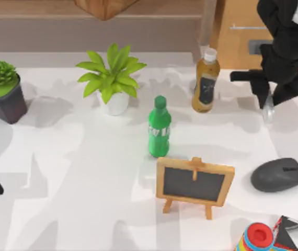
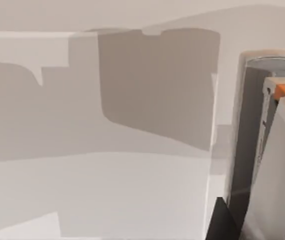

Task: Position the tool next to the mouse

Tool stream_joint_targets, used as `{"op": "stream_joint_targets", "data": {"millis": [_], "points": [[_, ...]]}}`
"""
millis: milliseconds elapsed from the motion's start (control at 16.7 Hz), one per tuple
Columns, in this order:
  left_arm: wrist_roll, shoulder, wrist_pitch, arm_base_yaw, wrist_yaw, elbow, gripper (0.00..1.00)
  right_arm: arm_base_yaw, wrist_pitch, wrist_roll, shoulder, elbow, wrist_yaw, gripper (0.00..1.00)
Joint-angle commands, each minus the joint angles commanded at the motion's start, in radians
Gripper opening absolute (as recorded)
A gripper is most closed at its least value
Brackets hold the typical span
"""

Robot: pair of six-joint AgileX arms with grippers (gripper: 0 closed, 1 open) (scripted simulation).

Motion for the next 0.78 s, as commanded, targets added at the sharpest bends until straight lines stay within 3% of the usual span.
{"op": "stream_joint_targets", "data": {"millis": [660,780], "points": [[0.000,0.000,0.000,0.000,0.000,0.000,1.00,0.000,0.000,0.000,0.000,0.000,0.000,0.98],[0.000,0.000,0.000,0.000,0.000,0.000,1.00,0.000,0.000,0.000,0.000,0.000,0.000,1.00]]}}
